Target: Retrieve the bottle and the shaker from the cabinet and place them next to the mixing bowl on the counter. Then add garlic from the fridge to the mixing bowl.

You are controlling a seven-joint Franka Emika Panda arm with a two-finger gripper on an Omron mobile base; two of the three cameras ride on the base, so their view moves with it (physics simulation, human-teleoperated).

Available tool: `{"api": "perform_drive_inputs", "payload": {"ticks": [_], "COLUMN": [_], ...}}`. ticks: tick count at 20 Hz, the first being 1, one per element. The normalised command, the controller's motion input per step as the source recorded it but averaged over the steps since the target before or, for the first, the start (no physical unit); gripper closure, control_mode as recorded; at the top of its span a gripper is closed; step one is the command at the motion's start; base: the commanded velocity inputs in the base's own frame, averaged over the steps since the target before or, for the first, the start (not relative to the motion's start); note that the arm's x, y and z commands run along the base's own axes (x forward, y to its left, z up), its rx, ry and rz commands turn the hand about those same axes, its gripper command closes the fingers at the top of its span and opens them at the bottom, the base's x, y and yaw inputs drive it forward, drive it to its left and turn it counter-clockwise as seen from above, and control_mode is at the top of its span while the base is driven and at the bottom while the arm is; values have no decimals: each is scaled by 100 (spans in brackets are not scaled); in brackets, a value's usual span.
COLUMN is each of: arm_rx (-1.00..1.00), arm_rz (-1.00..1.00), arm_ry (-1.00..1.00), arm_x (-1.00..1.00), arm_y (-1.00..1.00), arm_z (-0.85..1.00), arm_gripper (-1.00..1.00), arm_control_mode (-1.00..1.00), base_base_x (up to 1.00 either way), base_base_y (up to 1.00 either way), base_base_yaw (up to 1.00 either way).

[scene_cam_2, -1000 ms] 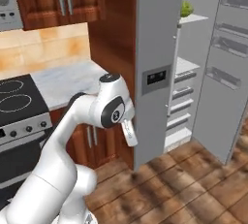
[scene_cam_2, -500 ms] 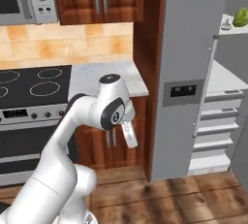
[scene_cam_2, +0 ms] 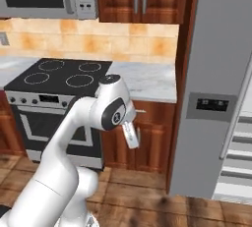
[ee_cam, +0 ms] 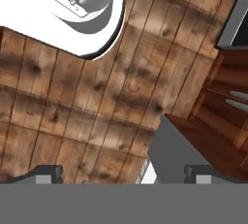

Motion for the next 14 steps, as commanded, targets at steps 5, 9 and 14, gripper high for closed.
{"api": "perform_drive_inputs", "payload": {"ticks": [5, 9, 14], "arm_rx": [0, 0, 0], "arm_rz": [0, 0, 0], "arm_ry": [0, 0, 0], "arm_x": [0, 0, 0], "arm_y": [0, 0, 0], "arm_z": [0, 0, 0], "arm_gripper": [-100, -100, -100], "arm_control_mode": [100, 100, 100], "base_base_x": [0, -5, 0], "base_base_y": [-96, -100, -94], "base_base_yaw": [10, 4, 17]}}
